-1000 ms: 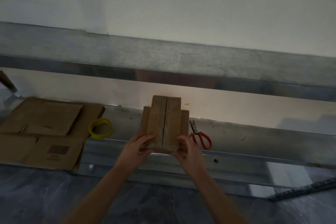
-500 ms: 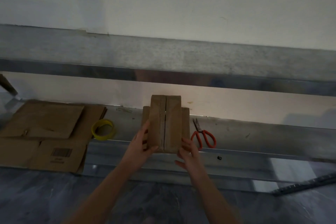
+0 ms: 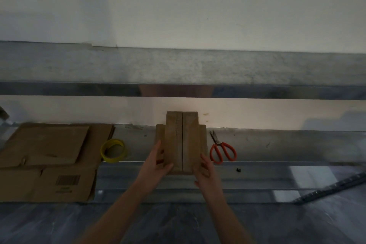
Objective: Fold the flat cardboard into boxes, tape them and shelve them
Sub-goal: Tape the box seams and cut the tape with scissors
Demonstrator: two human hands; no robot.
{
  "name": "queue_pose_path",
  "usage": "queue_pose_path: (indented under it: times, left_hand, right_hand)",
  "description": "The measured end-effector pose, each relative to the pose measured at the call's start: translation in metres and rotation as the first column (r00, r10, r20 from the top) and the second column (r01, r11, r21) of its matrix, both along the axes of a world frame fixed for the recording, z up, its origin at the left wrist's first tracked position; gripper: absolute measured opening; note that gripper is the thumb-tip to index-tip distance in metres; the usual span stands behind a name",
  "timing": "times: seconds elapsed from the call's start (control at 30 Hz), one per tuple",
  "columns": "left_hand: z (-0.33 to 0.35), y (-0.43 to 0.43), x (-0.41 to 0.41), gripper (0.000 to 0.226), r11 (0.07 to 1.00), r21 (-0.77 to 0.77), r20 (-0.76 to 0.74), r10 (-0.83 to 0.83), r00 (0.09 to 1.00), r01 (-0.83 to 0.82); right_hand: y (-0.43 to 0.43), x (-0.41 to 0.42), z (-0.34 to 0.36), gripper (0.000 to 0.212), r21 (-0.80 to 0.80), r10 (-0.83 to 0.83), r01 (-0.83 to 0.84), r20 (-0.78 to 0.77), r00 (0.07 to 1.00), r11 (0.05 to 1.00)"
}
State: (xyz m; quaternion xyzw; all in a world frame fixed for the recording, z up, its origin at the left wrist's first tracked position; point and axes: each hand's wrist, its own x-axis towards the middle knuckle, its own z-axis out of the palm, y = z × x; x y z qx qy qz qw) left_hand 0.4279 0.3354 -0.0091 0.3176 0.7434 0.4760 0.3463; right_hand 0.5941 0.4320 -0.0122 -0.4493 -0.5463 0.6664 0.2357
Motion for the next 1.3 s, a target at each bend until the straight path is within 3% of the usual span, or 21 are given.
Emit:
queue_pose_path:
  times: [0.07, 0.13, 0.33, 0.43, 0.5, 0.63, 0.73, 0.9, 1.0, 1.07, 1.17, 1.3]
  left_hand:
    - [0.004, 0.001, -0.003, 0.083, 1.000, 0.004, -0.024, -0.026, 0.999, 0.026]
    - [0.010, 0.000, -0.003, 0.082, 0.998, 0.041, -0.015, -0.039, 0.999, 0.039]
    - [0.016, -0.013, 0.000, 0.083, 0.981, 0.186, 0.073, -0.069, 0.995, 0.054]
    - [0.014, -0.012, 0.010, 0.082, 0.982, 0.180, 0.143, -0.087, 0.986, 0.060]
    - [0.018, -0.008, 0.019, 0.077, 0.991, 0.113, 0.072, -0.081, 0.994, 0.073]
    - [0.016, 0.004, 0.023, 0.084, 0.999, -0.036, -0.281, -0.010, 0.960, 0.000]
    - [0.023, 0.007, 0.024, 0.080, 0.999, -0.018, -0.395, -0.043, 0.918, 0.039]
    - [0.033, 0.013, 0.018, 0.085, 0.965, -0.030, -0.585, -0.227, 0.778, 0.259]
    - [0.037, 0.016, 0.020, 0.058, 0.976, 0.007, -0.496, -0.185, 0.848, 0.218]
    - [0.040, 0.019, 0.023, 0.037, 0.989, 0.067, -0.445, -0.090, 0.891, 0.134]
    - [0.040, 0.021, 0.026, 0.045, 0.992, 0.125, -0.439, 0.029, 0.898, 0.030]
    - [0.023, 0.016, 0.023, 0.043, 0.975, 0.195, -0.165, 0.141, 0.976, -0.107]
  right_hand:
    - [0.003, -0.004, 0.004, 0.046, -0.002, 0.012, -0.012, 0.015, 1.000, 1.000]
    - [0.005, -0.004, 0.011, 0.039, 0.023, -0.001, 0.000, 0.025, 1.000, 1.000]
    - [-0.010, 0.016, 0.028, 0.044, 0.325, 0.001, 0.010, -0.034, 0.999, 0.946]
    - [-0.021, 0.018, 0.035, 0.033, 0.413, -0.013, 0.046, -0.081, 0.997, 0.910]
    - [-0.028, 0.014, 0.036, 0.030, 0.484, -0.006, 0.018, -0.026, 1.000, 0.875]
    - [-0.021, 0.002, 0.033, 0.028, 0.504, -0.134, 0.081, 0.069, 0.989, 0.860]
    - [-0.013, -0.005, 0.032, 0.032, 0.407, -0.253, 0.228, 0.009, 0.967, 0.885]
    - [-0.013, -0.018, 0.026, 0.072, 0.148, -0.392, 0.388, -0.002, 0.920, 0.910]
    - [-0.018, -0.024, 0.023, 0.093, -0.217, -0.350, 0.323, -0.094, 0.932, 0.921]
    - [-0.022, -0.027, 0.022, 0.097, -0.346, -0.269, 0.201, -0.159, 0.950, 0.916]
    - [-0.029, -0.028, 0.022, 0.087, -0.269, -0.210, 0.151, -0.206, 0.956, 0.951]
    - [-0.025, -0.023, 0.019, 0.067, -0.189, -0.200, 0.155, -0.250, 0.948, 0.970]
